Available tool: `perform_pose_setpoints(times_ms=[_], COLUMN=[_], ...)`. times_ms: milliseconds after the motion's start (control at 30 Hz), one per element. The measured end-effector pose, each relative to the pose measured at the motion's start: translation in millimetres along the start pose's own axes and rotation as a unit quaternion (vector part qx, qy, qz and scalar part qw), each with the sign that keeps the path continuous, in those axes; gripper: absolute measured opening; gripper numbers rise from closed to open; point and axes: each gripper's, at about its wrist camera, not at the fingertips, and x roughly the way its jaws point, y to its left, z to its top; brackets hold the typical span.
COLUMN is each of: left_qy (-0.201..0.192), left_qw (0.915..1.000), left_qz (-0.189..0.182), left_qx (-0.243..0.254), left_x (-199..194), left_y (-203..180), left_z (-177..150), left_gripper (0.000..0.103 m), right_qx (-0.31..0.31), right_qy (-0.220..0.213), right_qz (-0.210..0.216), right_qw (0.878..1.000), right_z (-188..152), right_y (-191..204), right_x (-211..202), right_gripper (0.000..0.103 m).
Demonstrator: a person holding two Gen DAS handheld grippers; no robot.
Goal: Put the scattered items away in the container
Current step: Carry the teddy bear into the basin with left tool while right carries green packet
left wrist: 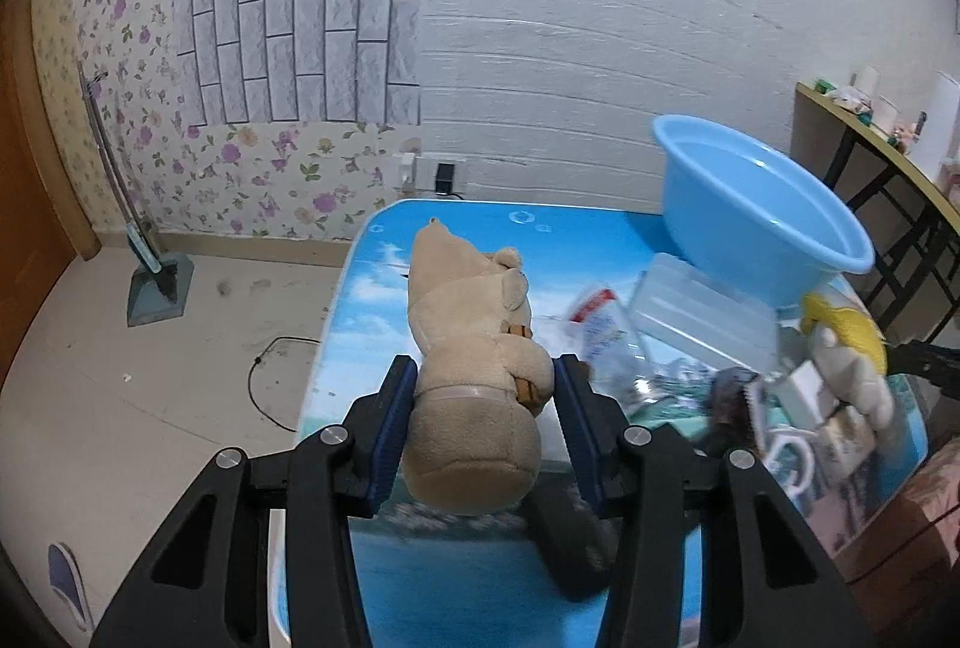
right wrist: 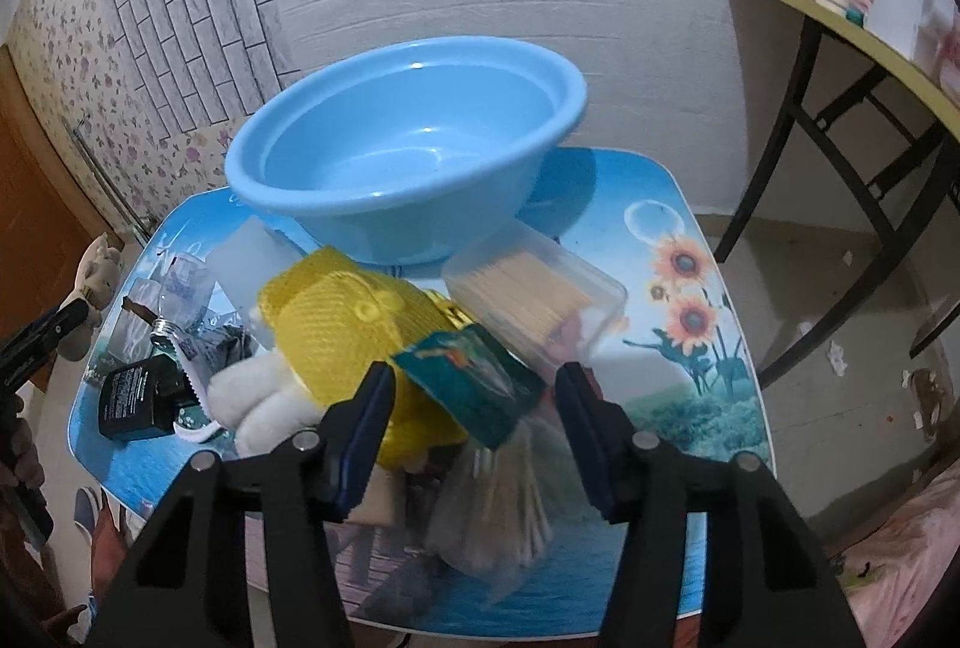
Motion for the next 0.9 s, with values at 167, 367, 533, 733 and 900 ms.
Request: perform_pose_setpoints(times_ms=[167, 367, 533, 733, 900], left_qy=[0.002, 0.006, 0.001, -0.006, -0.011], left_qw=[0.9999, 0.9996, 0.9994, 0.9991, 0.998], left_qz=[-0.013, -0.022, -0.025, -0.032, -0.045], left_qx=[0.004, 0.017, 0.022, 0.028, 0.043], left_x=[-7.6, -14.0, -24.0, -35.0, -38.5], left_y=[-20.2, -41.3, -51.4, -63.6, -80.5], left_z=[-4.0, -6.4, -5.4, 1.9, 15.0], left_gripper=[0.046, 0.046, 0.046, 0.046, 0.046], right_qx=[0.001, -0.019, -0.042, -0.044, -0.032], right_qy=[-0.006, -0.01, -0.032, -0.061, -0.086], right_qz=[0.018, 0.043, 0.06, 0.099, 0.133], right_qw=[1.0, 0.999, 0.997, 0.992, 0.987], right_z=[-3.1, -2.6, -5.6, -0.1, 8.5], right_y=[-4.0, -3.6, -1.0, -5.2, -9.5], right_x=[0.3, 7.7, -2.9, -24.2, -40.7], right_gripper=[0.054, 0.029, 0.008, 0.008, 0.008])
